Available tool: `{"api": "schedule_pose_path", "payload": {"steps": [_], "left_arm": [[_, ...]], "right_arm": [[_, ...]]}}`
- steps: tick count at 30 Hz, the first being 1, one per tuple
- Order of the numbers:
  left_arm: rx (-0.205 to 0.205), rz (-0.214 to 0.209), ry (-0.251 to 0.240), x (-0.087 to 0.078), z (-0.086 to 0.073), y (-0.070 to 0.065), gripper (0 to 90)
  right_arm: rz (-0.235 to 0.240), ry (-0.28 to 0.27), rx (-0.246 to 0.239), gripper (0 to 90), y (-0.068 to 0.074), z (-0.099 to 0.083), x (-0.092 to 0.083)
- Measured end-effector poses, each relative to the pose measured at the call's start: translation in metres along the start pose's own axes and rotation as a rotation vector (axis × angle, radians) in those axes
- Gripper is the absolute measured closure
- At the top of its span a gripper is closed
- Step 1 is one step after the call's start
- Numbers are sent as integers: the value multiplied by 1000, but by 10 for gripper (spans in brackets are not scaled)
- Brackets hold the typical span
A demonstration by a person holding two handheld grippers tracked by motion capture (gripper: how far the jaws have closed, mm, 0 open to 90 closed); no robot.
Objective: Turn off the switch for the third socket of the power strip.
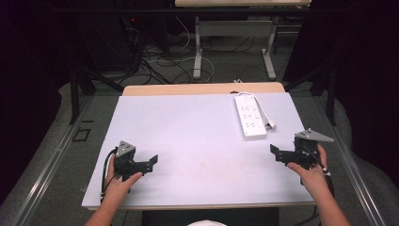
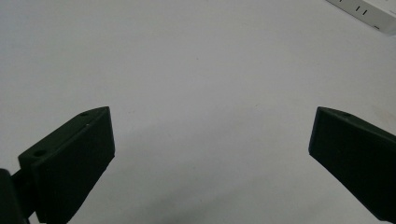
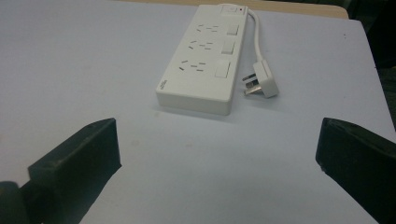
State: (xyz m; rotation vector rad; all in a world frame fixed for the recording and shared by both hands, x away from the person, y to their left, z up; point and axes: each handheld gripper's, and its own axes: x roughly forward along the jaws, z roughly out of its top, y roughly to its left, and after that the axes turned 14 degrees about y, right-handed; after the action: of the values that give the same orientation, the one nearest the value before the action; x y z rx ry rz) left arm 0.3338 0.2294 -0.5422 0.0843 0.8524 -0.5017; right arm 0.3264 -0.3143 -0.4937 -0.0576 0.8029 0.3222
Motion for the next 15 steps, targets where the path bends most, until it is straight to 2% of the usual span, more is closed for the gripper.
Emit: {"api": "schedule_pose_path", "payload": {"steps": [6,10,15], "left_arm": [[13,2,2,0,0,-1,2],[54,14,11,1,-1,-3,2],[65,1,11,1,-1,-5,2]], "right_arm": [[-8,-26,12,0,-1,-11,4],[-12,-41,34,0,-4,-19,10],[-11,-14,44,0,-9,-28,18]]}}
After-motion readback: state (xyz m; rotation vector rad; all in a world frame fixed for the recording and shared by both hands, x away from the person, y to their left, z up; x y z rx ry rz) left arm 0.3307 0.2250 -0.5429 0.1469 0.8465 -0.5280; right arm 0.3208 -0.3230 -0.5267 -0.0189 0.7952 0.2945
